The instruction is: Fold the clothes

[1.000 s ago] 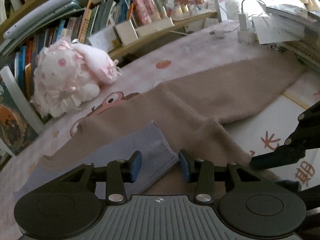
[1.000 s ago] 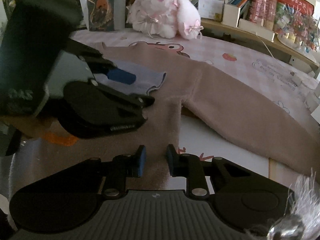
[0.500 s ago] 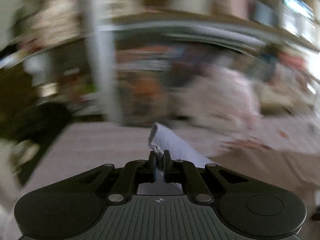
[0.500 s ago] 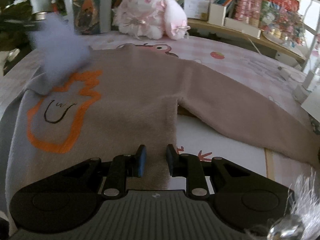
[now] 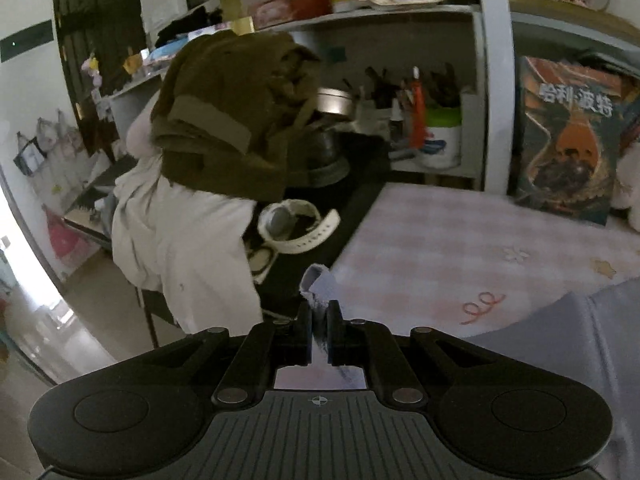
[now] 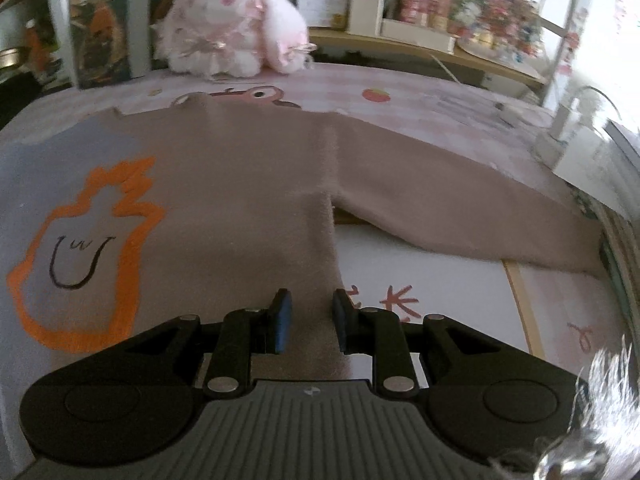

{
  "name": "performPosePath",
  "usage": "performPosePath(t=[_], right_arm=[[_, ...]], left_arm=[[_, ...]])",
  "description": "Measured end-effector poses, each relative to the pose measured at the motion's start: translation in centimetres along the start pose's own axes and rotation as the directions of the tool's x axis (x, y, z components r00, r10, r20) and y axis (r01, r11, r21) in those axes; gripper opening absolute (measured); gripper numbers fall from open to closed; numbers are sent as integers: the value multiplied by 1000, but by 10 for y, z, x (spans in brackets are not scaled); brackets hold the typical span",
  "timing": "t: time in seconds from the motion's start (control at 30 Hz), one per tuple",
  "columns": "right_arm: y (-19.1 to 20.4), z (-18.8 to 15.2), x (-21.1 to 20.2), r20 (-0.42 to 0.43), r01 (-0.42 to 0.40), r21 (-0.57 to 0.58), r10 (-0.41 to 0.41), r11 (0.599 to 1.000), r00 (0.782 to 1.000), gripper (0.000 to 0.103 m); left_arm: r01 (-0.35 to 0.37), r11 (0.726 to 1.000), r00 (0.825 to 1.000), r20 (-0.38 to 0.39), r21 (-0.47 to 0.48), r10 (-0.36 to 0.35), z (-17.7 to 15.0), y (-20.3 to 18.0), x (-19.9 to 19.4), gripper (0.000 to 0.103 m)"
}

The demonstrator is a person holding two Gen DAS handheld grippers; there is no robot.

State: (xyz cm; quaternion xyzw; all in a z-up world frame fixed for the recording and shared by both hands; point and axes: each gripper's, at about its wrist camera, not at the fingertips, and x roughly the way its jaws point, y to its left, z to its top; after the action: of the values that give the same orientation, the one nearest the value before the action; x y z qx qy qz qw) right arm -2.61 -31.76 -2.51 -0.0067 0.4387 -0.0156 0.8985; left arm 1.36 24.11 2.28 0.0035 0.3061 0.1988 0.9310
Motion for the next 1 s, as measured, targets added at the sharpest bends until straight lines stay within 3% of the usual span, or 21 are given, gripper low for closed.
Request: performPosePath(t=[0.1, 0.23, 0.3, 0.33, 0.37, 0.4, 0.5, 0.53, 0.6, 0.8, 0.83, 0.87, 0.9, 0.93, 1.0], right_arm=[[4, -3, -4, -10, 36, 29, -36, 999, 999, 25], [3, -11, -12, -27, 61, 69, -59, 996, 998, 32], [2, -18, -17, -34, 64, 87, -62, 994, 998, 33], [3, -21, -20, -36, 68, 91, -65, 993, 997, 33], [3, -24, -23, -35, 72, 93, -69, 993, 997, 33], [3, -28, -25, -34, 75, 98, -72, 992, 997, 33], [4, -36, -31, -33, 76, 126, -73, 989, 997, 33], [4, -37, -33, -35, 77, 134, -73, 988, 997, 33], [5, -41, -36, -38, 79, 141, -74, 987, 996, 33], [3, -51, -43, -34, 74, 161, -69, 984, 997, 33], [3, -52, -43, -32, 70, 164, -66, 984, 997, 32], [2, -53, -44, -30, 66, 167, -62, 984, 998, 32], [1, -53, -44, -28, 62, 166, -58, 984, 998, 30], [1, -54, -44, -28, 59, 163, -55, 985, 998, 25], [0, -52, -44, -30, 48, 153, -43, 987, 999, 18]], left_arm=[[10, 1000, 1000, 4, 4, -10, 0, 12, 2, 10], [-38, 998, 999, 14, 45, 38, 2, 7, -9, 15], [99, 995, 995, -6, 23, -99, -6, -8, -29, 15], [175, 984, 984, -17, 9, -175, -11, -16, -39, 18], [275, 961, 960, -55, -8, -275, -19, -29, -47, 22], [378, 925, 920, -98, -30, -379, -28, -43, -55, 24], [542, 834, 808, -210, -105, -551, -55, -84, -59, 25], [560, 818, 783, -237, -131, -575, -61, -96, -56, 25], [562, 809, 758, -284, -172, -587, -69, -115, -47, 25], [549, 814, 762, -285, -192, -581, -65, -136, -31, 27], [554, 811, 759, -287, -186, -584, -64, -140, -31, 23], [561, 808, 755, -288, -179, -589, -63, -143, -31, 10], [571, 806, 751, -297, -157, -590, -64, -147, -32, 3], [582, 803, 746, -306, -130, -591, -64, -151, -33, 2], [592, 806, 766, -302, -15, -568, -61, -158, -37, 2]])
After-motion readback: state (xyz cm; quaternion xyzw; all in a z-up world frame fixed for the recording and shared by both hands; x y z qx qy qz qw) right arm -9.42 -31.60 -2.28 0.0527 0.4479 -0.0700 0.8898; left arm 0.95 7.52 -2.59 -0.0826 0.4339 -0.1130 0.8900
